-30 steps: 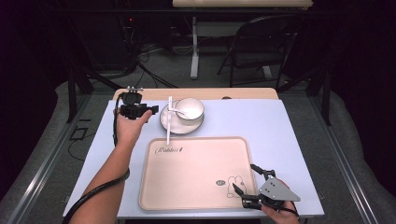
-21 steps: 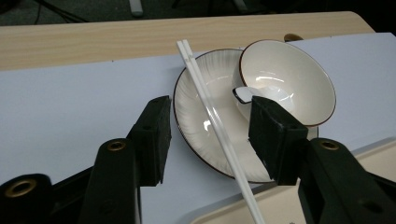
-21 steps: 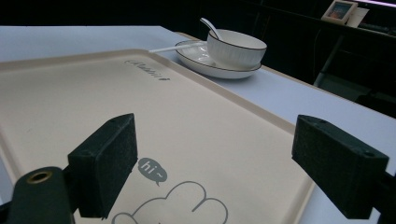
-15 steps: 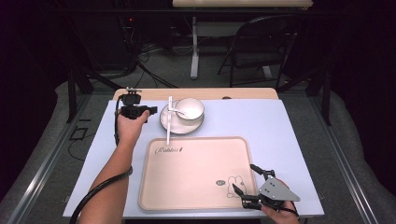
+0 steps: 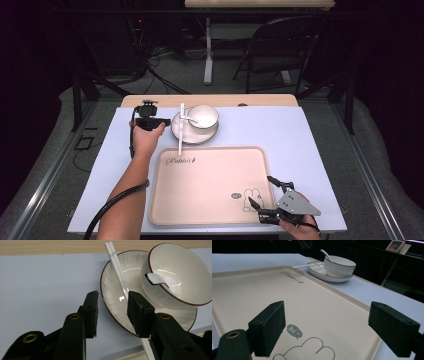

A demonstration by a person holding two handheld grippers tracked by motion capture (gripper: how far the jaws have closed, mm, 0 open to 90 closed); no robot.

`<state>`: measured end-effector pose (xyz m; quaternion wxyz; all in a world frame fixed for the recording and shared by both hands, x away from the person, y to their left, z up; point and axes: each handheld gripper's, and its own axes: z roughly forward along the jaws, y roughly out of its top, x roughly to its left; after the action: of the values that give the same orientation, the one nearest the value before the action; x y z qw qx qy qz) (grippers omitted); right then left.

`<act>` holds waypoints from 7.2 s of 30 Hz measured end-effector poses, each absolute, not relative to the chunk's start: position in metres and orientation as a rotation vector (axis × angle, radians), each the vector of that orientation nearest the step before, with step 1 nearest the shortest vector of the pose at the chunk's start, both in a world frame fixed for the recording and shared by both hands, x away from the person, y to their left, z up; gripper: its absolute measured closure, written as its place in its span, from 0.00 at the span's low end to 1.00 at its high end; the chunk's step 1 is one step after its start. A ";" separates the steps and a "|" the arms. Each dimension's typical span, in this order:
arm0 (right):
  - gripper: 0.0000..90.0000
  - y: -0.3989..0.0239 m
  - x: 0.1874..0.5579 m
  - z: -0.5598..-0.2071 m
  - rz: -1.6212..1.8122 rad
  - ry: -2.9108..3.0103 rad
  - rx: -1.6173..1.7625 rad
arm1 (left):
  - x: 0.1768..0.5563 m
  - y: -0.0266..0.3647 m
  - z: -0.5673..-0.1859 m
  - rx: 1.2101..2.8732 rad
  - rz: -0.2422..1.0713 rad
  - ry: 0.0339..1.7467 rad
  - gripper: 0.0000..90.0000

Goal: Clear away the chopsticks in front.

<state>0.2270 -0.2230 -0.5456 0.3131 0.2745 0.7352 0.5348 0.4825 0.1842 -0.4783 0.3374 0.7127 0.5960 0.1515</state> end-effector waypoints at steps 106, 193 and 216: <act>0.15 -0.222 0.225 -0.544 1.430 1.948 0.704 | 0.529 0.153 -0.526 1.795 0.208 1.790 0.94; 0.15 -0.221 0.224 -0.544 1.424 1.948 0.697 | 0.321 0.185 -0.541 1.781 0.208 1.759 0.94; 0.15 -0.221 0.224 -0.543 1.424 1.949 0.691 | 0.316 0.180 -0.546 1.757 0.251 1.765 0.91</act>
<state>0.2237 -0.2211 -0.5431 0.3102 0.2615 0.7380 0.5392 0.3158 0.1800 -0.5456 0.3138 0.6666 0.6694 0.0952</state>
